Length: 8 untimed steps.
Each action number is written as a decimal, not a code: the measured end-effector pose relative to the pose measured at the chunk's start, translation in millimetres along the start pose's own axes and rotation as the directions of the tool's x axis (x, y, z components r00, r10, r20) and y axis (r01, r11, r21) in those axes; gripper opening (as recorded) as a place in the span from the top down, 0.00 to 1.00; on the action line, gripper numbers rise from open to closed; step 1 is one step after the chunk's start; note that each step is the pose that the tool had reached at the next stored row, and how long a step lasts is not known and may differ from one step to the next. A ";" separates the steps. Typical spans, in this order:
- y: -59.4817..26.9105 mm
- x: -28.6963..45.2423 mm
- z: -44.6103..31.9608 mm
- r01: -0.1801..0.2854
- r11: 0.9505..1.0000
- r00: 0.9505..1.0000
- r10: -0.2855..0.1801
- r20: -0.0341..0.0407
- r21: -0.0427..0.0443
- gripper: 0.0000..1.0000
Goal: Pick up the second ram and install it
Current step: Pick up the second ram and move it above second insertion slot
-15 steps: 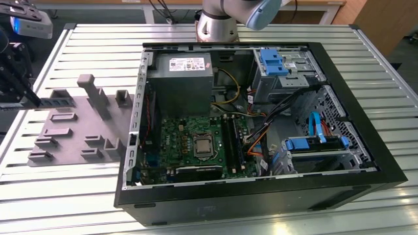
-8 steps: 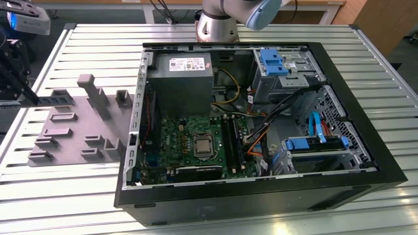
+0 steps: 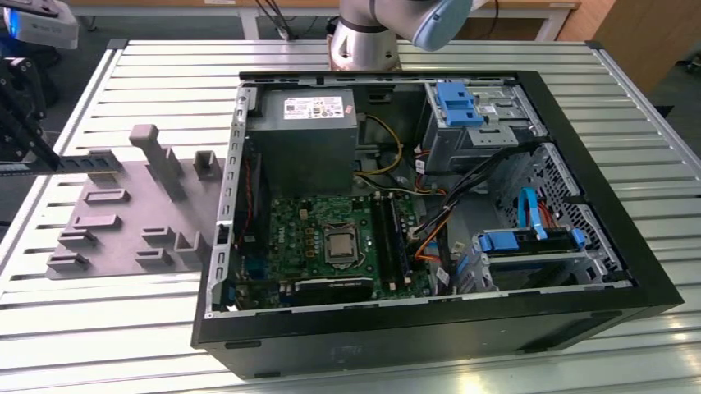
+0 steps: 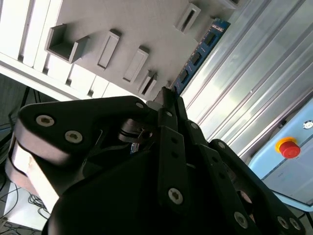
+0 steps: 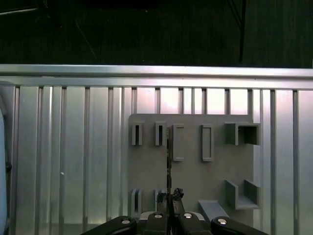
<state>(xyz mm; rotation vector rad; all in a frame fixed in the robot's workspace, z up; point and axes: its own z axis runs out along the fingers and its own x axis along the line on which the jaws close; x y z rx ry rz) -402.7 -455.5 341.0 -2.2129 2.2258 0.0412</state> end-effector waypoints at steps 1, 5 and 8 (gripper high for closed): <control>0.0 0.0 -1.4 0.000 1.000 1.000 0.000 0.000 0.000 0.86; 0.1 -0.2 -6.2 0.000 1.000 1.000 0.000 0.000 0.000 0.86; 0.2 -0.3 -9.8 0.000 1.000 1.000 0.000 0.000 0.000 0.86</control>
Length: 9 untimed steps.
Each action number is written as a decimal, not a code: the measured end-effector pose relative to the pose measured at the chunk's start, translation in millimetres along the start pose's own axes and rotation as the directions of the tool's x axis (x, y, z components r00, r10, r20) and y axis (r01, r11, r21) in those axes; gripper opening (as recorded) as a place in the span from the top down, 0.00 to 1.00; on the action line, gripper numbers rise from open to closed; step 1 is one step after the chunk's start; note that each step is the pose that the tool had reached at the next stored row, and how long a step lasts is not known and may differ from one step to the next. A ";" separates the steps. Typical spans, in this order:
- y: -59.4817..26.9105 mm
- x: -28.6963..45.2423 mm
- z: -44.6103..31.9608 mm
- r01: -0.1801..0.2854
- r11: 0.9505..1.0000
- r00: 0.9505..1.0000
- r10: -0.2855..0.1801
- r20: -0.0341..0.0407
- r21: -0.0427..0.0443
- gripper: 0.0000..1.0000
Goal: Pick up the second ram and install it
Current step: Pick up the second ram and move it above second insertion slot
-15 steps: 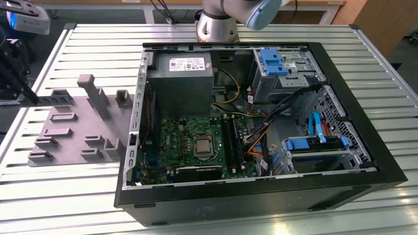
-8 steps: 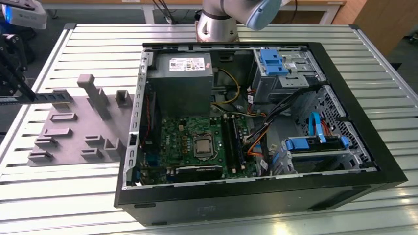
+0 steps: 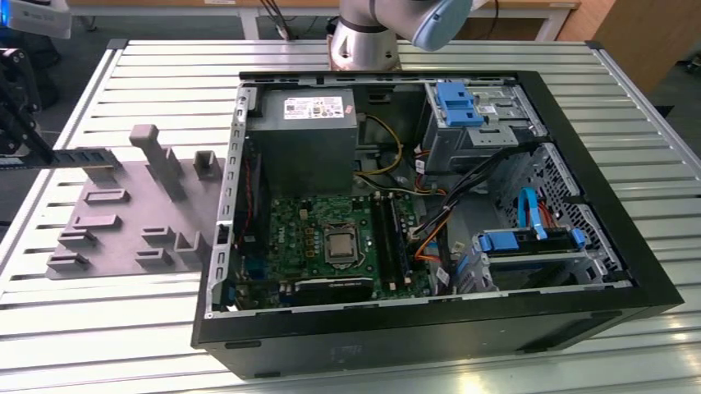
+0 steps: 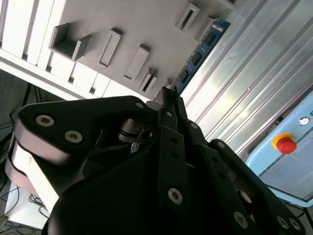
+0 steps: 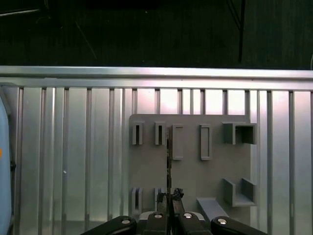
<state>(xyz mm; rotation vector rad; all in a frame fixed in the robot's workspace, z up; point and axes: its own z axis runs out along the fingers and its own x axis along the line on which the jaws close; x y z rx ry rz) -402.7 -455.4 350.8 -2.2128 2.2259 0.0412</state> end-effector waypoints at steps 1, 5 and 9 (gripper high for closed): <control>0.0 0.0 -1.2 0.000 1.000 1.000 0.000 0.000 0.000 0.86; 0.1 -0.2 -5.7 0.000 1.000 1.000 0.000 0.000 0.000 0.86; 0.1 -0.4 -10.2 0.000 1.000 1.000 0.000 0.000 0.000 0.86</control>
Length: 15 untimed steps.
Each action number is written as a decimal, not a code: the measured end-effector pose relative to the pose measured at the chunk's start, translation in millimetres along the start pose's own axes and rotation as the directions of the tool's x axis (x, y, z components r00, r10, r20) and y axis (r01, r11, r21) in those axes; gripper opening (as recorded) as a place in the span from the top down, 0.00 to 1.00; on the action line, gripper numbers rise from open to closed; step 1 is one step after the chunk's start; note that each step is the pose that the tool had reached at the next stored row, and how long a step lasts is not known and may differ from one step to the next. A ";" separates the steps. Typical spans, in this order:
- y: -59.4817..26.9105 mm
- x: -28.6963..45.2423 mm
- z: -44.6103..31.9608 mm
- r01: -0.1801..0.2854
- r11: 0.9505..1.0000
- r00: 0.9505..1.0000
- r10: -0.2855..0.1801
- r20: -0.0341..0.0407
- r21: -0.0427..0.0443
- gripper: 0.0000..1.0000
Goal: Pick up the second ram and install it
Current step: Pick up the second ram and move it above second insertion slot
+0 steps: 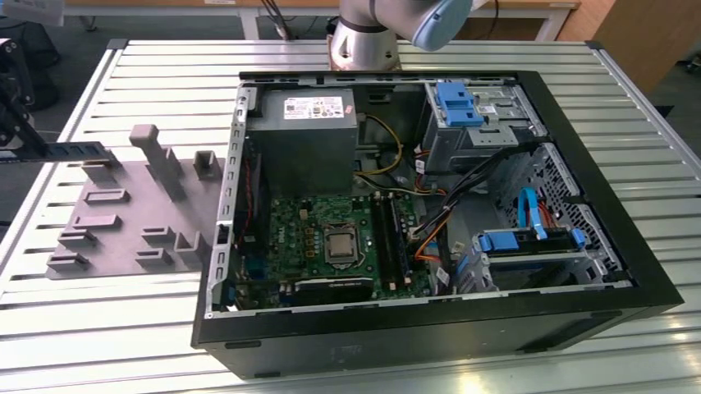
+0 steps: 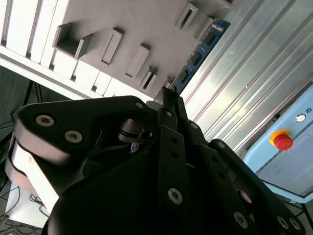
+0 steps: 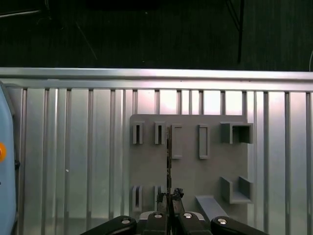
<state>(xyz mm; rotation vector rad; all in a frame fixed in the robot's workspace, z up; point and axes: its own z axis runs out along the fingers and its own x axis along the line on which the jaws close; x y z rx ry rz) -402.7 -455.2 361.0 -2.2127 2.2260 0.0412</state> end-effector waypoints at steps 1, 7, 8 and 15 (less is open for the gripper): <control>0.0 0.0 -1.1 0.000 1.000 1.000 0.000 0.000 0.000 0.86; 0.1 -0.3 -7.9 0.000 1.000 1.000 0.000 0.000 0.000 0.86; 0.1 -0.3 -9.0 0.000 1.000 1.000 0.000 0.000 0.000 0.86; 0.3 -0.6 -16.8 0.000 1.000 1.000 0.000 0.000 0.000 0.86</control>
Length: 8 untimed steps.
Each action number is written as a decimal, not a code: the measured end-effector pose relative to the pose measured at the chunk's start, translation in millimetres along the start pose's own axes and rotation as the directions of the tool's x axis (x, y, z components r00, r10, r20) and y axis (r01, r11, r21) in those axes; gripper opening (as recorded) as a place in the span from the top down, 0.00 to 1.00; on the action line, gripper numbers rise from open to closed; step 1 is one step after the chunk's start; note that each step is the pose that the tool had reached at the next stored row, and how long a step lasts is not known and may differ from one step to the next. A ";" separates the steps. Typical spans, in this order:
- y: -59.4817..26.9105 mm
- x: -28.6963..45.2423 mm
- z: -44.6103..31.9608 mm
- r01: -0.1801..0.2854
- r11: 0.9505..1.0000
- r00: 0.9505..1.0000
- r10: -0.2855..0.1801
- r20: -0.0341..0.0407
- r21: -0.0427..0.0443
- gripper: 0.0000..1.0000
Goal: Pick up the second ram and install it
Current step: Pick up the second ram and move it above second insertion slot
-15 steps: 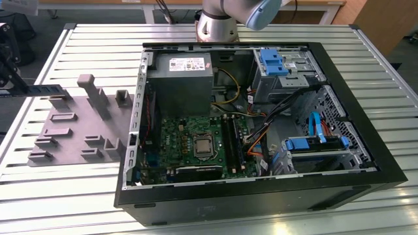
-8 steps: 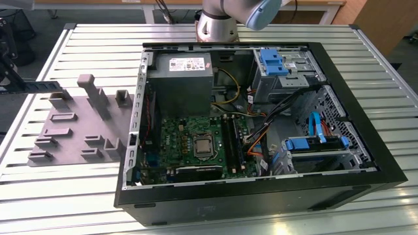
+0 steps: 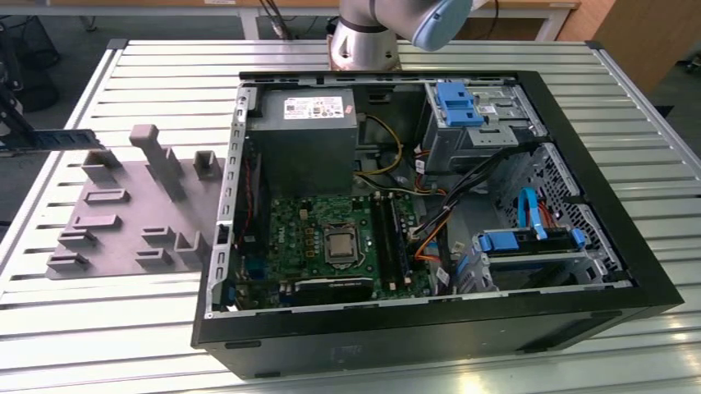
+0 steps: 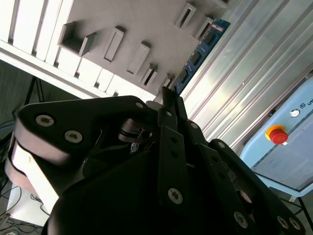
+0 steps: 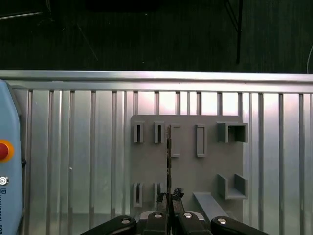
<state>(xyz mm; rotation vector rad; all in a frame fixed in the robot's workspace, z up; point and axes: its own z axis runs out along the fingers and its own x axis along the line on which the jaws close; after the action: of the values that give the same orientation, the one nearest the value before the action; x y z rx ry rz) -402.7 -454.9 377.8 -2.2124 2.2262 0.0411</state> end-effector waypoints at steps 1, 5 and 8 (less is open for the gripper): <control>0.0 -0.1 -1.0 0.000 1.000 1.000 0.000 0.000 0.000 0.86; 0.0 -0.2 -2.4 0.000 1.000 1.000 0.000 0.000 0.000 0.86; 0.0 -0.2 -2.6 0.000 1.000 1.000 0.000 0.000 0.000 0.86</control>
<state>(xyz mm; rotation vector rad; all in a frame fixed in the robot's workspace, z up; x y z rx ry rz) -402.7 -454.8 380.4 -2.2124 2.2263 0.0412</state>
